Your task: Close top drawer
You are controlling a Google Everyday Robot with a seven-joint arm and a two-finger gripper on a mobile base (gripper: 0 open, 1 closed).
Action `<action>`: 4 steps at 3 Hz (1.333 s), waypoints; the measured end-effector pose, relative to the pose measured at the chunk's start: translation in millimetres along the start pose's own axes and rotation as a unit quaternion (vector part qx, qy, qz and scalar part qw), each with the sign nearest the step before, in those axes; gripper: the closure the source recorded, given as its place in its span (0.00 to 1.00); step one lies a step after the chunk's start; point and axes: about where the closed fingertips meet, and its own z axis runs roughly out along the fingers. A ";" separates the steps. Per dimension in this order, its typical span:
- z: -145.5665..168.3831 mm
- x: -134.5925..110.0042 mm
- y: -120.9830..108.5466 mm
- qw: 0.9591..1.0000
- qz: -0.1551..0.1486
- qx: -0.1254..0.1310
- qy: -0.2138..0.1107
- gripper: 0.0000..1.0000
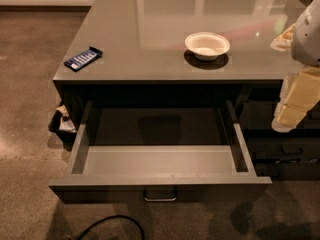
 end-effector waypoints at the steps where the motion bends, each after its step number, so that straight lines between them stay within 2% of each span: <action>1: -0.1 -0.1 -0.1 1.000 0.000 0.001 -0.001 0.00; 3: 62.1 10.3 29.6 0.999 0.019 -0.018 -0.035 0.00; 4: 116.2 29.4 56.1 0.996 0.049 -0.054 -0.050 0.00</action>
Offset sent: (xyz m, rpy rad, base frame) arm -0.0029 0.0017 -0.0546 0.0874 0.0330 0.0139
